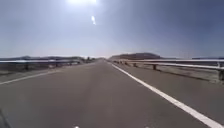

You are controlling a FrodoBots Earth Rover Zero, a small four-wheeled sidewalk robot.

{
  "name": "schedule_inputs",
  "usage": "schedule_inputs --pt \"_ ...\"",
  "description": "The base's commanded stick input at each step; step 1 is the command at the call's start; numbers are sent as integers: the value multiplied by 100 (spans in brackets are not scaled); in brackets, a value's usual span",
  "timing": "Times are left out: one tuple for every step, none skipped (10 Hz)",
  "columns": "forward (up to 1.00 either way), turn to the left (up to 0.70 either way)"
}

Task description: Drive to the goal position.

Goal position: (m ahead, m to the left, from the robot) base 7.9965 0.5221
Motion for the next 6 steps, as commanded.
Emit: schedule_inputs --pt "100 0" --pt "100 0" --pt "100 0" --pt "100 0" --pt "100 0" --pt "100 0"
